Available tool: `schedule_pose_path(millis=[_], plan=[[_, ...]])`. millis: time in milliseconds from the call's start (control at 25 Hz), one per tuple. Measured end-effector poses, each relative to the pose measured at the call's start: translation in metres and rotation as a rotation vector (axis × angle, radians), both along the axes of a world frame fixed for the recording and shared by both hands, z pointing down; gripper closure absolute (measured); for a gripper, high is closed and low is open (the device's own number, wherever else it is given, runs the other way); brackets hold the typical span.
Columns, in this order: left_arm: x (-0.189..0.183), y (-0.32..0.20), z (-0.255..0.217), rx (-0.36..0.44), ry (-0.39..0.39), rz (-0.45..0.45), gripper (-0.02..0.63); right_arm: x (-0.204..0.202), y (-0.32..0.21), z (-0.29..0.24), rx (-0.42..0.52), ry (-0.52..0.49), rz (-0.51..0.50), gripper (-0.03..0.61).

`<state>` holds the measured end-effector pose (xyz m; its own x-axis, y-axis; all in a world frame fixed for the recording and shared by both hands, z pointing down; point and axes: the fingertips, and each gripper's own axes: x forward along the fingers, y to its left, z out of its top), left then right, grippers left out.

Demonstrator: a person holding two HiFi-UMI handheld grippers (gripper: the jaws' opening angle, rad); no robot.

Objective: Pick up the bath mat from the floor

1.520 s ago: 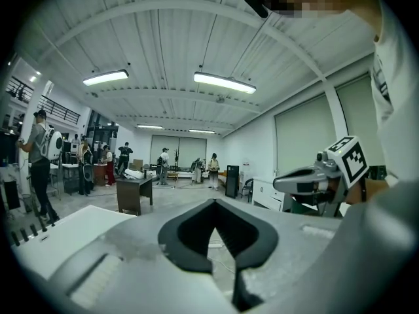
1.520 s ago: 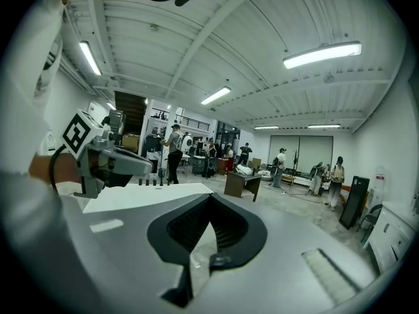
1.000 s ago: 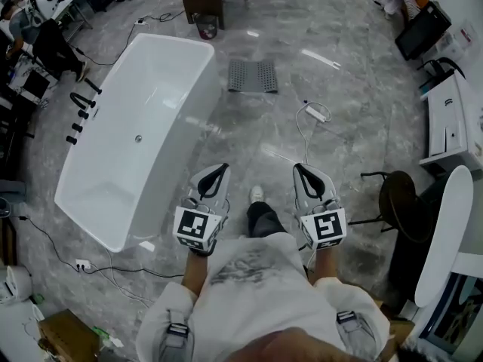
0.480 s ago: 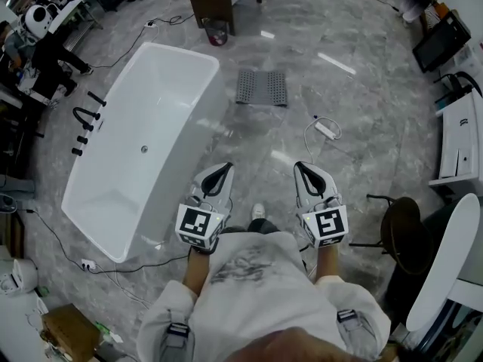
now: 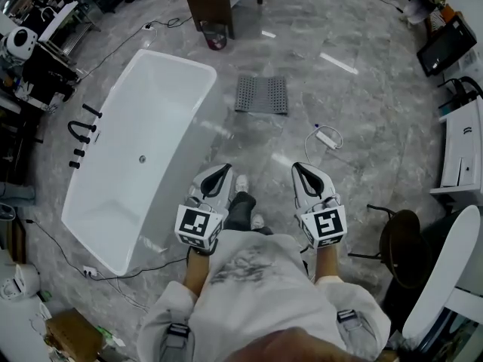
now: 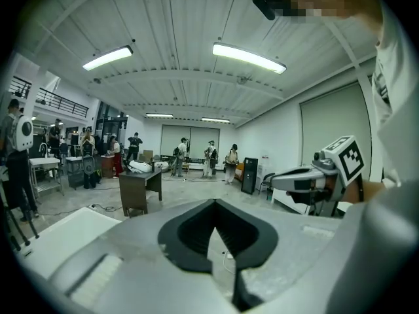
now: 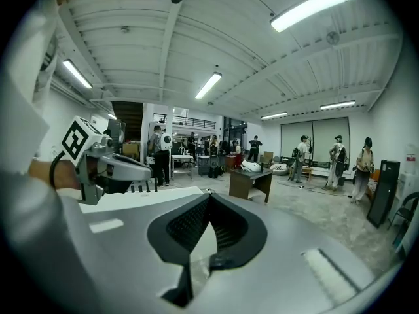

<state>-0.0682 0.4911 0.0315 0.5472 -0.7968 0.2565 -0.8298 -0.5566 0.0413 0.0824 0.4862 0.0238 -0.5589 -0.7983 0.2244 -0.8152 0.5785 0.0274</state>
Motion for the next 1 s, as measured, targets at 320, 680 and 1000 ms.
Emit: schedule_pose_path(millis=[320, 680, 1000], plan=[[-0.011, -0.095, 0.015, -0.015, -0.003, 0.02, 0.612, -0.007, -0.09, 0.009, -0.014, 0.027, 0.027, 0.577], [-0.043, -0.222, 0.036, -0.07, -0.01, 0.029, 0.612, -0.034, -0.219, 0.017, -0.055, 0.073, 0.046, 0.577], [-0.055, -0.31, 0.06, -0.103, 0.014, 0.053, 0.612, -0.043, -0.296, 0.047, -0.122, 0.115, 0.101, 0.577]])
